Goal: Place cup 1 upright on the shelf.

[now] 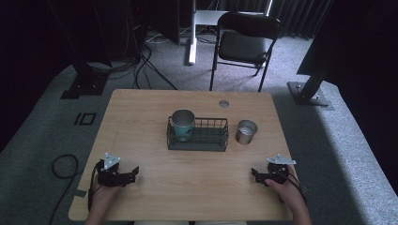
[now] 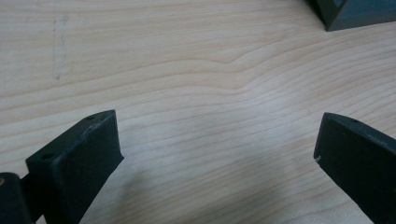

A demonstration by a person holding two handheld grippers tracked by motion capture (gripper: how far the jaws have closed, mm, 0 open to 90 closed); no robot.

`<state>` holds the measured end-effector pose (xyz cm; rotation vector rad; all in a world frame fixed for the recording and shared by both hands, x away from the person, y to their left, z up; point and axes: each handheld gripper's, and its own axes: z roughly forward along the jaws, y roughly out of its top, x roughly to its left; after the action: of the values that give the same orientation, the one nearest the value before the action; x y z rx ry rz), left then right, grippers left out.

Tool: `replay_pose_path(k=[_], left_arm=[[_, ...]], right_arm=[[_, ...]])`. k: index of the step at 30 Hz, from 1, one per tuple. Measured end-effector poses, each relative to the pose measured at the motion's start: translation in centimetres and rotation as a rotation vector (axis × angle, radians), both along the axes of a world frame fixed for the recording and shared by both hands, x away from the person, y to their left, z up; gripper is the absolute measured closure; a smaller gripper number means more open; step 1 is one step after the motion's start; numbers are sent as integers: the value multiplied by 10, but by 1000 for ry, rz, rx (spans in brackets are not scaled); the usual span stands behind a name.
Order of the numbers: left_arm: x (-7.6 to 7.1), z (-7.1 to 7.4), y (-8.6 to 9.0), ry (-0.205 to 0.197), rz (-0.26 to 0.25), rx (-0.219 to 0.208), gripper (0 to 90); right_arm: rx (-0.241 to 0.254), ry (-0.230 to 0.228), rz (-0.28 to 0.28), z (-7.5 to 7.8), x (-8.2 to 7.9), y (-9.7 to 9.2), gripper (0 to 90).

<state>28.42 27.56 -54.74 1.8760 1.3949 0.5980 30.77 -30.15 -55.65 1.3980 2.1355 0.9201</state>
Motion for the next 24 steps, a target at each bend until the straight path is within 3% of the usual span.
replay_pose_path(k=[12,21,24], left_arm=[[-3,-5,11,43,67,28,14],[-5,-6,19,72,111,21,14],[-4,-7,15,101,112,76,15]], right_arm=[[0,0,0,0,0,0,113],[0,0,0,0,0,0,113],[0,1,-1,0,0,0,113]])
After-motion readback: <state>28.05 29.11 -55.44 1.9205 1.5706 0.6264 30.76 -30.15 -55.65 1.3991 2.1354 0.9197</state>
